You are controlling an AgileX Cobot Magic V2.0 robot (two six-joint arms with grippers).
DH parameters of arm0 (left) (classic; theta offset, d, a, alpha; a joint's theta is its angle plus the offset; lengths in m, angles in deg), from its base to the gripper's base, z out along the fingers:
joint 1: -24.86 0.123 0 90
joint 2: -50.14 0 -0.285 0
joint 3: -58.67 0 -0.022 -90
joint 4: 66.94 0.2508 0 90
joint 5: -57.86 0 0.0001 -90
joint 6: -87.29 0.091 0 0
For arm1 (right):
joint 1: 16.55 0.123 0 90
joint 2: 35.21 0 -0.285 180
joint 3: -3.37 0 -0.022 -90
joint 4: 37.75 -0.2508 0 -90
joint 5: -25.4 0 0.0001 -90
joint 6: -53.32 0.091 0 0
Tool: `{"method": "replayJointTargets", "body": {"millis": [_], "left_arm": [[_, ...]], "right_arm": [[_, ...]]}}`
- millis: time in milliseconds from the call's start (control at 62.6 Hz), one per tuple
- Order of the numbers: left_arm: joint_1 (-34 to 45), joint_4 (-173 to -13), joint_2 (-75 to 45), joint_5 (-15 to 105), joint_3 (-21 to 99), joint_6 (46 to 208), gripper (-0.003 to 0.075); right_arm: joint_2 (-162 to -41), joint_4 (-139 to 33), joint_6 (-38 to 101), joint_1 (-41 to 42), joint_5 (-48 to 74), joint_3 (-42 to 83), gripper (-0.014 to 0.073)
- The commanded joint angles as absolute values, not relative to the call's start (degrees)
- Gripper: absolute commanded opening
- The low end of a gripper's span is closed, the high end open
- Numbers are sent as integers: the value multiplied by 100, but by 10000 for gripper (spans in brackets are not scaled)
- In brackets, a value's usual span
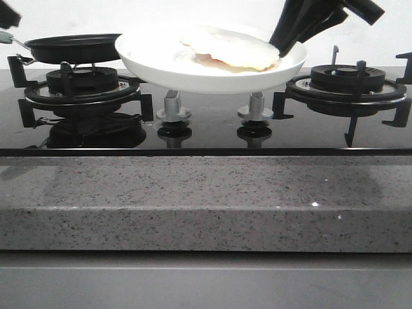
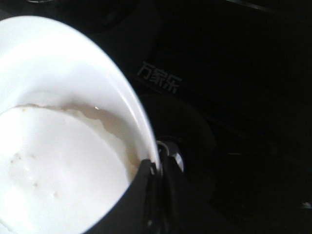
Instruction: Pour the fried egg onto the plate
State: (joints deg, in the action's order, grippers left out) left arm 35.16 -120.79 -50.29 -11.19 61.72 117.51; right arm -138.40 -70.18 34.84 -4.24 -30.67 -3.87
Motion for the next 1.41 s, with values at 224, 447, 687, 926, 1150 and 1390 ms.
{"method": "replayJointTargets", "body": {"millis": [224, 447, 687, 926, 1150, 1390], "left_arm": [[2259, -9953, -2777, 1253, 5461, 11370, -20], [1657, -9229, -1162, 3173, 3864, 11344, -20], [1624, -9251, 434, 4631, 2052, 11354, -20], [1624, -9369, 1429, 4753, 1381, 11354, -20], [1624, -9381, 1501, 4732, 1359, 11354, -20], [1624, -9381, 1490, 4732, 1359, 11354, -20]], "right_arm": [[-13557, -7310, 3447, -430, -2881, -544, -106], [-13557, -7310, 3447, -430, -2881, -544, -106], [-13562, -7323, 3447, -430, -2863, -544, -106], [-13736, -7385, 3910, -495, -2686, -780, -106], [-14650, -7385, 4374, -822, -2698, -2140, -106], [-15785, -7229, 4546, -922, -3187, -3388, -106]]}}
